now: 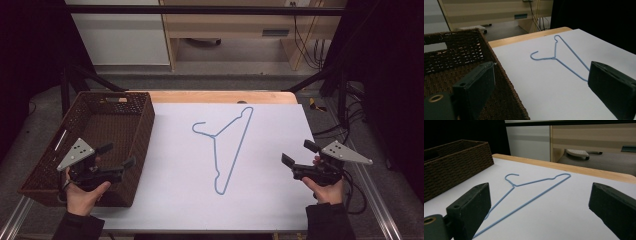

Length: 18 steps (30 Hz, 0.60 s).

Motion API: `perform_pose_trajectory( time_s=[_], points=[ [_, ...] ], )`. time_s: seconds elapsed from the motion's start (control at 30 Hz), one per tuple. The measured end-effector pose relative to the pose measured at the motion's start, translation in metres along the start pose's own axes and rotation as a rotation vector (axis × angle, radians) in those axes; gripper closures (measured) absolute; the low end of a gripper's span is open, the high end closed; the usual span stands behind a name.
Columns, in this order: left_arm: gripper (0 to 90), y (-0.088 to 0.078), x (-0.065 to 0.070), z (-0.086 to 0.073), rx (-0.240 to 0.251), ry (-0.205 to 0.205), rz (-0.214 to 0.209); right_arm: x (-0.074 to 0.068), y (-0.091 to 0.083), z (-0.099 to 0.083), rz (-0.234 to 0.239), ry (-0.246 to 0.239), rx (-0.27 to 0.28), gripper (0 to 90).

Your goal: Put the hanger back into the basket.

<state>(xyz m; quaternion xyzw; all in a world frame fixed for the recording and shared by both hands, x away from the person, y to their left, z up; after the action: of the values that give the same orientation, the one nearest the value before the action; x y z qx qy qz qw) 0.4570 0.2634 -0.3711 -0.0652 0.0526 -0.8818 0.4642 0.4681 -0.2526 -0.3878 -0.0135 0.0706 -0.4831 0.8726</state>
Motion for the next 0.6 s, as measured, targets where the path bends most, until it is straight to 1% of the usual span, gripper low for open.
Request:
perform_pose_trajectory(
  time_s=[0.07, 0.27, 0.33, 0.4, 0.47, 0.5, 0.6],
  points=[
    [7.0, 0.0, 0.001, 0.0, -0.004, -0.001, -0.002, 0.0, 0.001, 0.0, -0.002, 0.005, -0.001, 4.6],
    [7.0, 0.001, 0.004, 0.0, -0.008, 0.011, -0.011, -0.002, 0.003, -0.002, -0.014, -0.006, -0.022, 5.0],
    [7.1, 0.002, 0.005, 0.0, -0.007, 0.013, -0.009, -0.004, 0.005, -0.002, -0.022, -0.006, -0.032, 5.2],
    [7.1, 0.002, 0.006, 0.0, -0.008, 0.016, -0.007, -0.006, 0.007, -0.002, -0.028, -0.022, -0.048, 5.4],
    [7.2, 0.003, 0.006, -0.001, -0.009, 0.015, -0.007, -0.007, 0.009, -0.002, -0.034, -0.022, -0.052, 5.7],
    [7.3, 0.004, 0.007, -0.001, -0.008, 0.013, -0.011, -0.01, 0.012, -0.002, -0.032, -0.032, -0.056, 6.1],
    [7.3, 0.005, 0.009, -0.002, -0.016, 0.022, -0.018, -0.015, 0.015, -0.001, -0.037, -0.038, -0.062, 6.8]
  ],
)
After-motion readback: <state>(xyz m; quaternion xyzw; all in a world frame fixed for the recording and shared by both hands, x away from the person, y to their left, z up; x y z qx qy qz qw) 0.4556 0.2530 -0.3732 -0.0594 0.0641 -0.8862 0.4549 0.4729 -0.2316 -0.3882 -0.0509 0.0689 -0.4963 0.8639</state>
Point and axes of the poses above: each handheld gripper's, and its own axes: y roughly forward along the jaws, z roughly out of its top, x roughly to its right, the point moved 6 cm from there along y, roughly forward along the jaws, and after that the axes turned 10 degrees about x, right-handed, at the moved point
